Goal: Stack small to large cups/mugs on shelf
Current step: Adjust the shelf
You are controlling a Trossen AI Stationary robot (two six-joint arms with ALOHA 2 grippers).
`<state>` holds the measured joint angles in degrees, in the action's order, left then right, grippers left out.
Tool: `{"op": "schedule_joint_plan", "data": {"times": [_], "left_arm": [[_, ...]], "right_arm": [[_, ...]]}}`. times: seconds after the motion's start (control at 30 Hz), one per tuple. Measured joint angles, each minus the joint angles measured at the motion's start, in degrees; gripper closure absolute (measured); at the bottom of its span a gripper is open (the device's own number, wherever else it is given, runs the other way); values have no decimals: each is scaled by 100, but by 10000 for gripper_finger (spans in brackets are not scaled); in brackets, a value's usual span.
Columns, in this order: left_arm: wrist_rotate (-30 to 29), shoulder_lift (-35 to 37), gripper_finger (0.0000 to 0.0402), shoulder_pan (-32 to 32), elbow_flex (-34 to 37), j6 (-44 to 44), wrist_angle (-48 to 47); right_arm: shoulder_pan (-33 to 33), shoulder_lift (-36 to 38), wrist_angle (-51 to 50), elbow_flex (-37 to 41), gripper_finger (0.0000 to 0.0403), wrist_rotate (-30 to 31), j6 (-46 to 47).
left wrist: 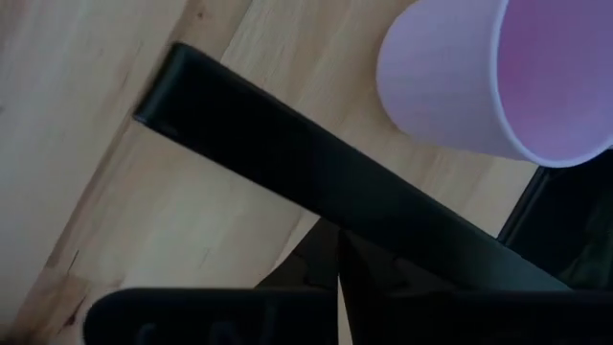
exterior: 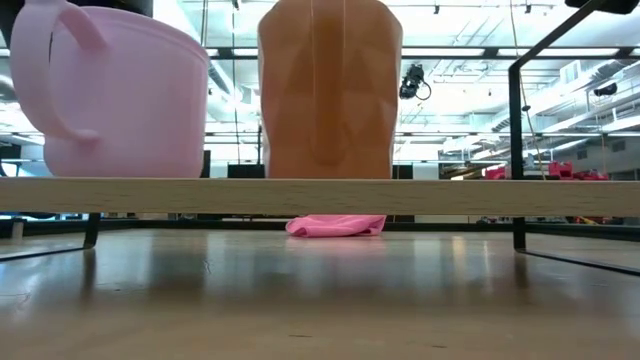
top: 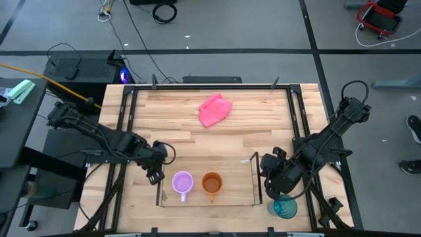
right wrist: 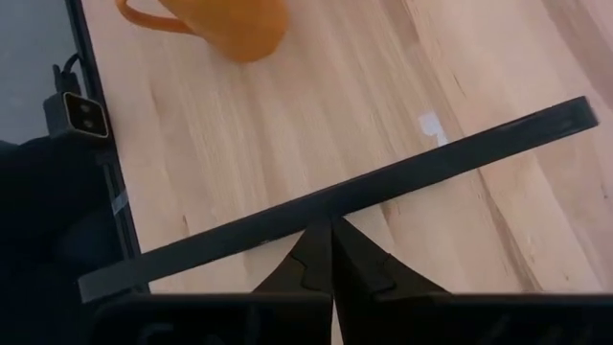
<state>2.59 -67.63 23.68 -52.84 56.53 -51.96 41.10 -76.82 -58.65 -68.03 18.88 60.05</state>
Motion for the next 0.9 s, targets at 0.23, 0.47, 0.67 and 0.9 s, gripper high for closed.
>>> {"op": "schedule_joint_plan", "data": {"times": [0.23,0.47,0.67,0.9], "left_arm": [[6,1,387,-111,0,-163,153],[15,3,389,-113,0,-207,259],[13,4,384,-113,0,-214,277],[42,4,395,-113,0,-169,54]], "right_arm": [[73,2,-37,0,399,6,154],[73,4,-48,0,399,4,154],[73,4,-50,0,400,4,154],[73,4,-48,-2,397,5,154]]}}
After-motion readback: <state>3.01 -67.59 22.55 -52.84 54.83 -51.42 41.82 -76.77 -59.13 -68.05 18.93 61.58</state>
